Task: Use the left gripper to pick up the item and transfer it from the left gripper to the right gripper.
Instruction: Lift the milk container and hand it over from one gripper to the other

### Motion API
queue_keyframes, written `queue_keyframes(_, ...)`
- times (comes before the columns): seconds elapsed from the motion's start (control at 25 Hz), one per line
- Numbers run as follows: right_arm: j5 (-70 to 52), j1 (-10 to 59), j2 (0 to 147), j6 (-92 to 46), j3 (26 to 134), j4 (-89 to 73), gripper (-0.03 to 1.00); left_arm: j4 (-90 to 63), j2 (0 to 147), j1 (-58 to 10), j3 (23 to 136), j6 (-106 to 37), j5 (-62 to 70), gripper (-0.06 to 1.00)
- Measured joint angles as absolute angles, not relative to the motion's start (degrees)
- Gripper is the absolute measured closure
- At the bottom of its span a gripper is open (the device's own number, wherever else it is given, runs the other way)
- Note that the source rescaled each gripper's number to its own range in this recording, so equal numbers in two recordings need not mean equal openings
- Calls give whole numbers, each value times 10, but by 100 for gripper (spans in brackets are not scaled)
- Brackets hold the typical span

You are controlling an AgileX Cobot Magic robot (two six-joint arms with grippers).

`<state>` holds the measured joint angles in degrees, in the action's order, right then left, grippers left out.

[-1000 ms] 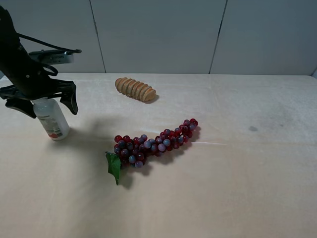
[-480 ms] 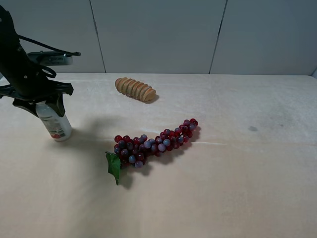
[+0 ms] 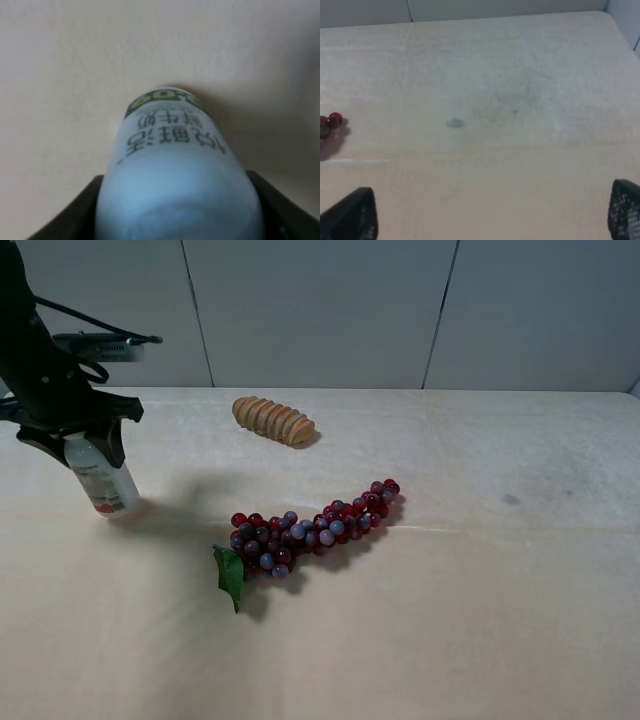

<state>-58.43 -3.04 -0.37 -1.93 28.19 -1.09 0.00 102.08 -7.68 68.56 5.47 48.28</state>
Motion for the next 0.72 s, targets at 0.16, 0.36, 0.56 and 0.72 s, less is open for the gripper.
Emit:
queue_keyframes(0.16,-584,-30,-4,-19,282,-11,-3,0,1021,-77,751,55,547,92)
queue_keyframes(0.36,-584,-30,-4,-19,282,-11,-3,-21,1021,-77,803,49,591,92)
queue_keyframes(0.56,-584,-30,-4,-19,282,-11,-3,-98,1021,-80,810,29,594,92)
queue_keyframes(0.72,-584,-30,-4,-19,282,-11,-3,-115,1021,-111,810,19,589,92)
